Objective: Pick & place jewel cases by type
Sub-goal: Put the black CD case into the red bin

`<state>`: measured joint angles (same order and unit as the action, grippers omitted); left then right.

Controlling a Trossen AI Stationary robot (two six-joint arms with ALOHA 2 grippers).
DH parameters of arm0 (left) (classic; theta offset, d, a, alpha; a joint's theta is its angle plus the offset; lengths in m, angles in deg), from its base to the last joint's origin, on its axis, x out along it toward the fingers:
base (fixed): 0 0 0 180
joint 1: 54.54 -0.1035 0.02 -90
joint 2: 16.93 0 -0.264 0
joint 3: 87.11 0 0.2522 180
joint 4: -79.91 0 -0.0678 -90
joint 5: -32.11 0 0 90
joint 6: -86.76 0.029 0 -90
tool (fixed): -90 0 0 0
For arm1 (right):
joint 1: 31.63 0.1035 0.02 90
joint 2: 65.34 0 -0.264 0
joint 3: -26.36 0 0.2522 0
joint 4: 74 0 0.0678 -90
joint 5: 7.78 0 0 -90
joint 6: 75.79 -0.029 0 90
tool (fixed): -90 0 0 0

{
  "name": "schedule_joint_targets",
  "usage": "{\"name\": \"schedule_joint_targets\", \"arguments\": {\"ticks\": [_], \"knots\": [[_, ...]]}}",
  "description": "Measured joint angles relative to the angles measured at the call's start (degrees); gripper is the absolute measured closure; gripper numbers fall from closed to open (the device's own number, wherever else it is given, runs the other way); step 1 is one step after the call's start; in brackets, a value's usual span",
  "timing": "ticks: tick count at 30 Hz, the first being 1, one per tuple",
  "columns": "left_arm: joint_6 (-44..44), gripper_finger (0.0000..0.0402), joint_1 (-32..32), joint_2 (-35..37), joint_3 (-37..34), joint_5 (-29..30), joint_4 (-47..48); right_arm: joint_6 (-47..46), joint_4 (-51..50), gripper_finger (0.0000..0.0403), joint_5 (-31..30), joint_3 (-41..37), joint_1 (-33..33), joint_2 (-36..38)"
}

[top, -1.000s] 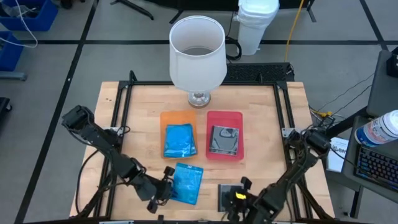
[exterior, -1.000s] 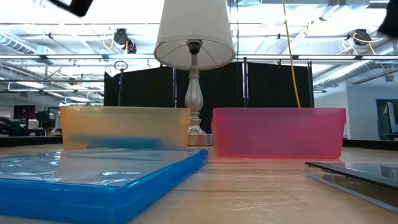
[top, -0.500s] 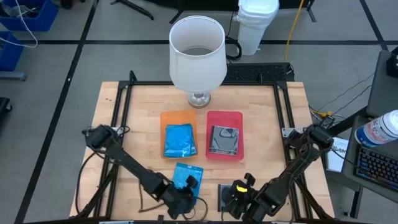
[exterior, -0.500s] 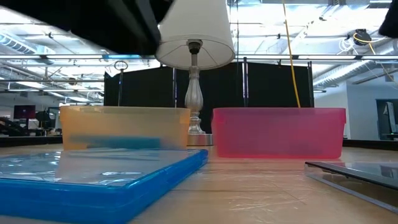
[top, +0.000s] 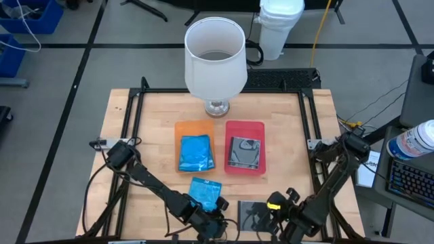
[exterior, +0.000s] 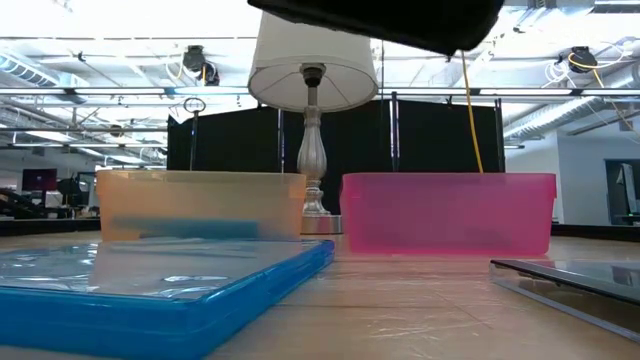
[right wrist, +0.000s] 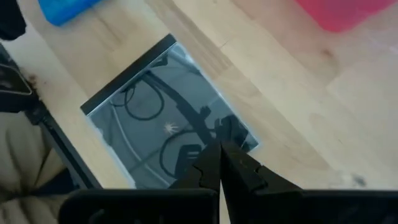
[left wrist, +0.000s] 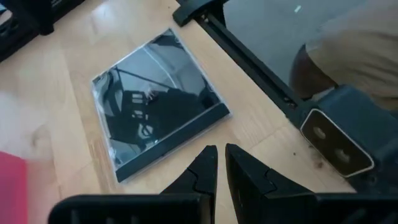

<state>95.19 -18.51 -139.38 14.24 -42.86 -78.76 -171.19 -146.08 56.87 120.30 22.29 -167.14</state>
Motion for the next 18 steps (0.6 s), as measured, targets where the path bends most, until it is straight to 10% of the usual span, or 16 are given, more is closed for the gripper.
{"name": "schedule_joint_targets", "arguments": {"ticks": [14, 18], "knots": [[14.3, 0.036, -1.2, -4.2, 0.0, 0.1, -2.8, -13.0, -1.0, 0.0403, 2.2, -1.9, 3.6, 0.0], [16.6, 0.036, -2.1, -6.1, 0.0, 1.4, -5.4, -13.5, 2.5, 0.0402, 10.7, -6.0, 2.8, 0.0]]}}
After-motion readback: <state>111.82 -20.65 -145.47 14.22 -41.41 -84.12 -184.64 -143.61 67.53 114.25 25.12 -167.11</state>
